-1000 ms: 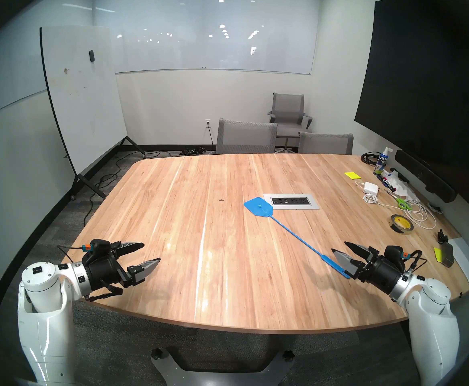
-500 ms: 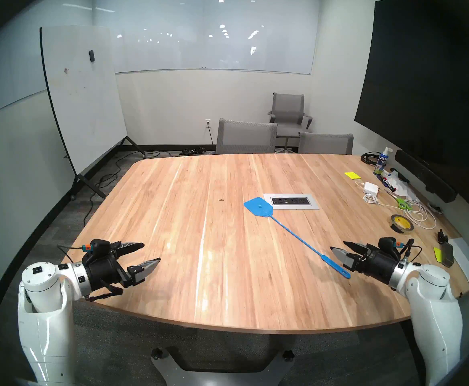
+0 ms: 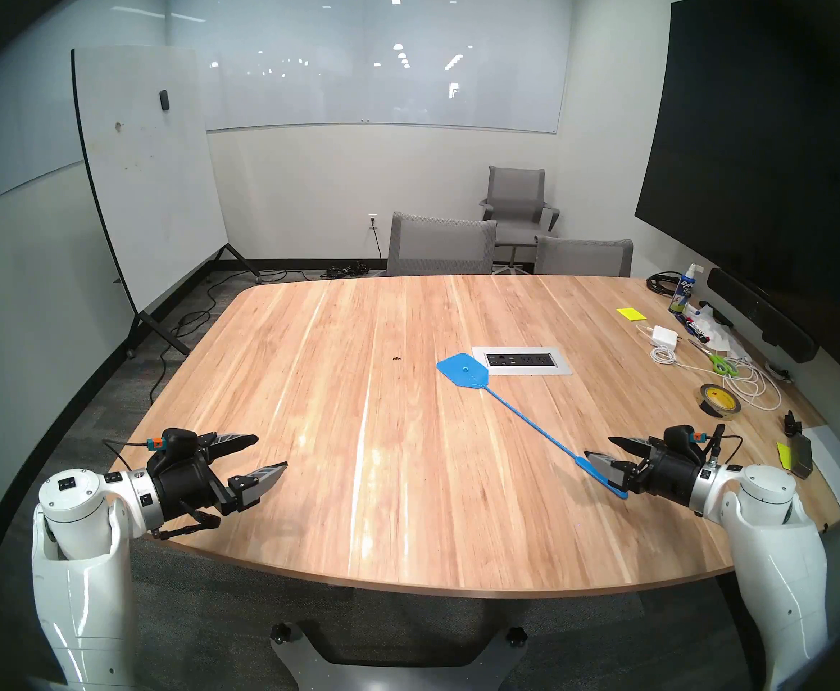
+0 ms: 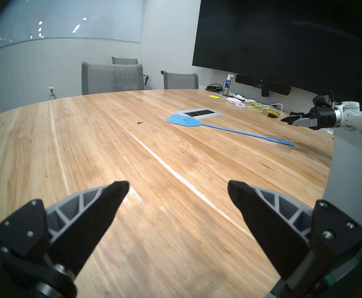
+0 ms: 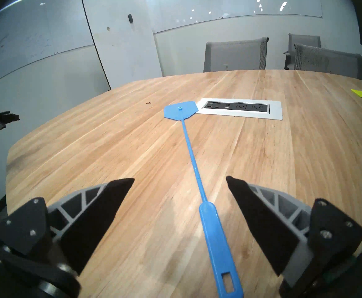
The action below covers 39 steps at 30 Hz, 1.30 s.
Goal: Swat a bug on table
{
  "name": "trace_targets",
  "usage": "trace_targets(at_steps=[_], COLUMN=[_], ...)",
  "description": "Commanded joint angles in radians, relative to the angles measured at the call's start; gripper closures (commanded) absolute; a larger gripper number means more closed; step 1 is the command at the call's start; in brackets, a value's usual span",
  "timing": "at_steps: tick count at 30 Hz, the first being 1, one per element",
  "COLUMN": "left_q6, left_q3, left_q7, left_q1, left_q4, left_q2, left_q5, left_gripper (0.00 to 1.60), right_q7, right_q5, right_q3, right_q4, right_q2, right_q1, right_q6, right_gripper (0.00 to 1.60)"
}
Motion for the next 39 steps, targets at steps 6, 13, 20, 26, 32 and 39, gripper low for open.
trace_targets(at_steps=[6, 13, 20, 26, 32, 39], left_q6=[-0.003, -0.003, -0.003, -0.003, -0.003, -0.003], left_q3=[0.002, 0.001, 0.0, 0.0, -0.001, -0.002], left_q7=[-0.003, -0.005, -0.006, -0.007, -0.008, -0.009], left_q1=[-0.002, -0.003, -0.004, -0.004, -0.005, -0.005], left_q4=[-0.013, -0.013, -0.014, -0.014, -0.013, -0.014], left_q2=[-0.001, -0.002, -0.003, -0.004, -0.005, -0.006], left_q5=[0.0, 0.001, 0.002, 0.004, 0.005, 0.006], left_gripper=[0.0, 0.0, 0.0, 0.0, 0.0, 0.0], right_q7=[0.028, 0.012, 0.006, 0.013, 0.024, 0.038], right_q5=[-0.03, -0.068, -0.113, -0.137, -0.162, -0.211], right_q3=[-0.012, -0.059, -0.113, -0.138, -0.159, -0.191], right_q4=[0.012, 0.056, 0.124, 0.156, 0.16, 0.161], right_q2=[0.046, 0.052, 0.054, 0.056, 0.067, 0.088], right_q1=[0.078, 0.137, 0.183, 0.2, 0.209, 0.212], right_q6=[-0.019, 0.005, -0.005, -0.02, -0.03, -0.041], right_gripper=[0.0, 0.0, 0.0, 0.0, 0.0, 0.0])
